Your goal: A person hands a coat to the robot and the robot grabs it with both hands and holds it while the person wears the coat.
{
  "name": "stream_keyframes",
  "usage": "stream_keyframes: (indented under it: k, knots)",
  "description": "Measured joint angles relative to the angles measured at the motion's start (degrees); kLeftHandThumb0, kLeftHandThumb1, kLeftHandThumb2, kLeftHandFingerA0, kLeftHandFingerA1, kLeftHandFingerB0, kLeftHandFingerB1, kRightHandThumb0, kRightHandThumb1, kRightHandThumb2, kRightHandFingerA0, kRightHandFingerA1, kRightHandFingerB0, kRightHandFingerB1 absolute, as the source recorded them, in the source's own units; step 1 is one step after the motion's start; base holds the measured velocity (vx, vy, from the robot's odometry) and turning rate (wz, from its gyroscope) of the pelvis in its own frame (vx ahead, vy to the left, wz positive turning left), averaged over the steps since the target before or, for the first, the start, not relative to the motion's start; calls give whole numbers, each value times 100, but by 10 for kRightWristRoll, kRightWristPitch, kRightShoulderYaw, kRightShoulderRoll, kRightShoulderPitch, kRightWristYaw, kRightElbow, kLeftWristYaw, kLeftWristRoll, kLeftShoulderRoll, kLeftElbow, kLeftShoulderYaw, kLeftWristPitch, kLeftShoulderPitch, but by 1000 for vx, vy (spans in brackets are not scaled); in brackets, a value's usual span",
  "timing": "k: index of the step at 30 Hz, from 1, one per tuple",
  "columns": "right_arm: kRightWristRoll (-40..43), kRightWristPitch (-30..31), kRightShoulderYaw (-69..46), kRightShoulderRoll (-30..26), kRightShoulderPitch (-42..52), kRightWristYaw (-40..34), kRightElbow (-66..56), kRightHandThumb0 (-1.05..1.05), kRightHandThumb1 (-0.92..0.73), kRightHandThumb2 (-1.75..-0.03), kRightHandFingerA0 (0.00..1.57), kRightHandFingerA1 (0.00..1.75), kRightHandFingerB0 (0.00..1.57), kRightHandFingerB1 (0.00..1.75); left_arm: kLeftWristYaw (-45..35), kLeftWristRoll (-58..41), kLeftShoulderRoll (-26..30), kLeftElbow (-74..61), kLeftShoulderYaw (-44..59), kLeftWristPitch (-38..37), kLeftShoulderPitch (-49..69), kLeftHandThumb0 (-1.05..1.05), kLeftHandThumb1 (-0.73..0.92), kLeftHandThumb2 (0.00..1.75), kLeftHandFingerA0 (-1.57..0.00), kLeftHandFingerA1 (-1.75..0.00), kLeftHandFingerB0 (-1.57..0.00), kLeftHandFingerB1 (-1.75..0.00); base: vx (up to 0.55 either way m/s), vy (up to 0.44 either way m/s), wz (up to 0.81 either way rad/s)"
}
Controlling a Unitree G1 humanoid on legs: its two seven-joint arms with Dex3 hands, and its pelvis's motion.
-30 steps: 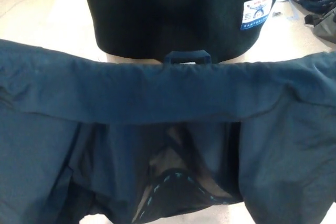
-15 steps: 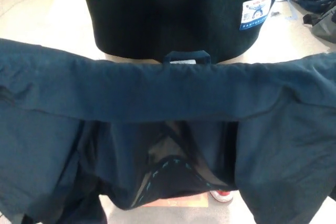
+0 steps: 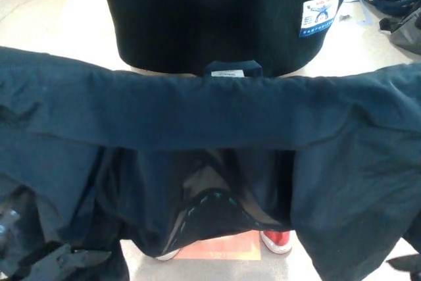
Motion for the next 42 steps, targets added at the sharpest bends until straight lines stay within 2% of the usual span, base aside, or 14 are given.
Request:
stream_keyframes:
  k: [9, 10, 12, 14, 18, 19, 20, 22, 25, 26, 27, 29, 30, 42]
  knots:
    - [18, -34, -62, 2, 6, 5, -130, -40, -83, -65, 92, 66, 85, 53, -16, -45, 2, -203, 109, -69, 90, -21, 55, 56, -90, -59, -77, -58, 0, 0, 0]
    - [20, -37, -69, 3, 6, 6, -142, -41, -80, -64, 91, 63, 74, 47, -17, -50, 2, -218, 115, -77, 93, -32, 75, 61, -65, -52, -59, -48, 0, 0, 0]
    - [23, -39, -80, 3, 5, 8, -165, -42, -76, -63, 90, 58, 69, 47, -20, -62, 10, -239, 120, -96, 108, -36, 82, 64, -62, -53, -55, -48, 0, 0, 0]
    - [25, -39, -90, 3, 2, 11, -182, -56, -62, -59, 40, 53, 32, 38, -24, -73, 24, -248, 124, -113, 127, -39, 75, 62, -60, -55, -58, -55, 0, 0, 0]
    - [33, -40, -104, 3, -11, 19, -221, -61, -60, -58, 26, 44, 25, 34, -35, -105, 68, -277, 132, -144, 149, -49, 78, 63, -61, -54, -39, -53, 0, 0, 0]
    - [34, -40, -107, 3, -16, 21, -229, -69, -46, -82, 13, 52, 12, 44, -38, -114, 82, -285, 132, -151, 152, -56, 70, 61, -70, -49, -26, -34, 0, 0, 0]
    - [34, -40, -110, 4, -21, 23, -236, -38, -36, -96, 0, 52, 0, 51, -41, -122, 96, -295, 132, -154, 152, -65, 74, 63, -47, -47, -16, -30, 0, 0, 0]
    - [37, -37, -120, 3, -28, 30, -255, -76, -48, -86, 10, 52, 6, 31, -47, -138, 105, -319, 139, -154, 133, -66, 74, 62, -63, -53, -17, -30, 0, 0, 0]
    - [44, -26, -146, -1, -38, 46, -289, -74, -45, -88, 0, 51, 0, 18, -59, -164, 111, -352, 145, -152, 99, -70, 82, 64, -82, -63, -13, -26, 0, 0, 0]
    - [47, -22, -154, -2, -40, 53, -299, -80, -47, -88, 0, 13, 0, 10, -64, -173, 111, -363, 147, -148, 92, -85, 49, 84, -26, -44, -7, -22, 0, 0, 0]
    - [51, -17, -162, -4, -41, 58, -308, -92, -55, -89, 0, 0, 0, 0, -68, -181, 112, -374, 151, -143, 89, -77, 46, 88, -3, -30, -3, -29, 0, 0, 0]
    - [55, -9, -177, -13, -44, 69, -318, -93, -55, -89, 0, 0, 0, 0, -76, -183, 110, -385, 168, -128, 75, -90, 57, 63, 0, -23, -8, -29, 0, 0, 0]
    - [57, -2, -188, -22, -47, 77, -324, -93, -55, -90, 0, 0, 0, 0, -82, -183, 110, -390, 183, -114, 62, -84, 51, 89, 0, -7, -15, -26, 0, 0, 0]
    - [61, 70, -225, -100, -125, 148, -342, -99, -62, -94, 12, 0, 0, 7, -151, -179, 175, -380, 232, -5, -82, -93, 55, 93, 0, 0, 0, -13, 0, 0, 0]
